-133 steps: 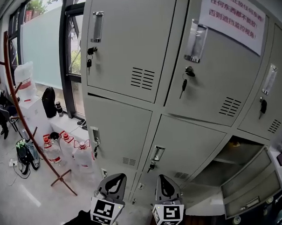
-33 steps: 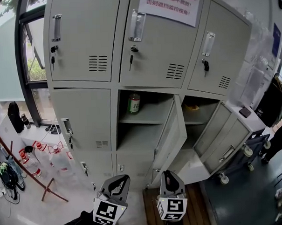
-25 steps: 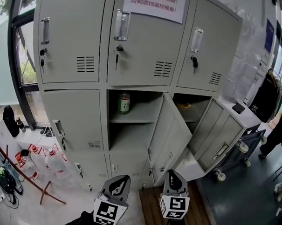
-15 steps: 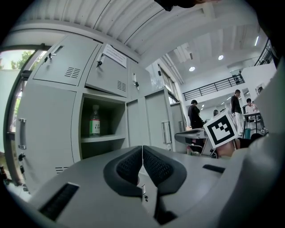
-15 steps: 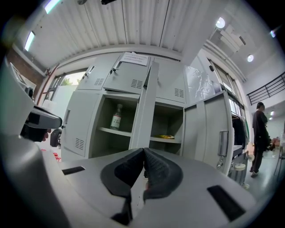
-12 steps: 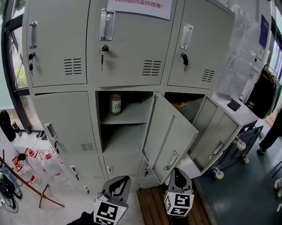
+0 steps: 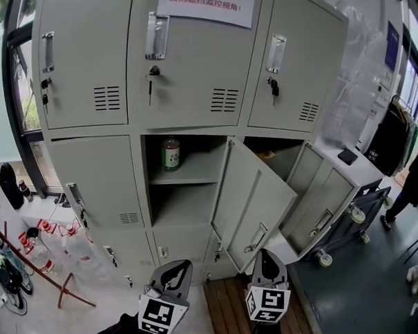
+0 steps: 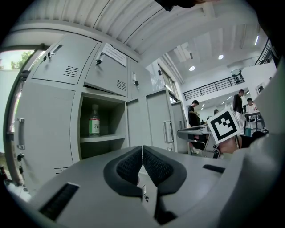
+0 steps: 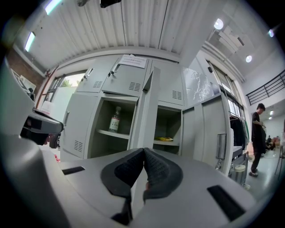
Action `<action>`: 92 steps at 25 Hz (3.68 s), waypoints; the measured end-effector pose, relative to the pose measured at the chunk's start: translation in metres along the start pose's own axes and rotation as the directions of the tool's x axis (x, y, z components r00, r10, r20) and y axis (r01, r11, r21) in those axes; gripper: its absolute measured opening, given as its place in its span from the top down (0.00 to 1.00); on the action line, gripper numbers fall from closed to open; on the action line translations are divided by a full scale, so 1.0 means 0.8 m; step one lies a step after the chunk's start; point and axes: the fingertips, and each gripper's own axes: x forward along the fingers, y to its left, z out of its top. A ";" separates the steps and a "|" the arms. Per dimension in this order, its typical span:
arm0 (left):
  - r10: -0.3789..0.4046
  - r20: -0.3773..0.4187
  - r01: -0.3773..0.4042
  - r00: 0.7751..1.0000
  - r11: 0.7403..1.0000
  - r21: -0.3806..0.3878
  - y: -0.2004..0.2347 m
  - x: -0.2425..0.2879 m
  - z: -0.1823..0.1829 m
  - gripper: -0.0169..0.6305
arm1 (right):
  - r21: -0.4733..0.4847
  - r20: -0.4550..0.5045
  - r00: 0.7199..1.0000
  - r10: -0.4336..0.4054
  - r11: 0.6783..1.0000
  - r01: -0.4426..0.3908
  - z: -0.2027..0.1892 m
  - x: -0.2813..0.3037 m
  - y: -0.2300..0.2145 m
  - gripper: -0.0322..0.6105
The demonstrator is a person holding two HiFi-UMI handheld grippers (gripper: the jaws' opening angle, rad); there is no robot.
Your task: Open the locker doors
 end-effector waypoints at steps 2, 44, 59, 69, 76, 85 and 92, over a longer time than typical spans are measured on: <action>0.012 0.003 -0.012 1.000 1.000 -0.001 0.003 -0.005 0.002 0.93 | 0.001 0.017 1.000 0.024 1.000 -0.024 0.010 -0.005 0.010 0.92; 0.304 -0.053 -0.305 0.951 0.952 -0.007 0.066 -0.159 -0.033 0.94 | 0.035 0.049 0.897 0.439 0.897 -0.440 0.001 -0.081 0.246 0.92; 0.411 -0.063 -0.411 0.910 0.911 0.004 0.097 -0.205 -0.036 0.93 | 0.030 0.078 0.836 0.543 0.837 -0.546 0.014 -0.082 0.303 0.92; 0.518 -0.055 -0.519 0.854 0.855 0.004 0.246 -0.268 -0.040 0.93 | -0.005 0.121 0.751 0.649 0.757 -0.653 0.062 -0.025 0.466 0.92; 0.544 -0.053 -0.545 0.837 0.839 -0.001 0.361 -0.293 -0.046 0.93 | -0.009 0.129 0.734 0.667 0.741 -0.671 0.092 0.038 0.566 0.92; 0.535 -0.060 -0.537 0.842 0.844 -0.010 0.470 -0.313 -0.059 0.93 | -0.018 0.126 0.732 0.669 0.740 -0.673 0.114 0.104 0.666 0.89; 0.506 -0.066 -0.508 0.860 0.861 -0.019 0.529 -0.320 -0.073 0.94 | -0.029 0.112 0.747 0.656 0.753 -0.657 0.124 0.149 0.723 0.73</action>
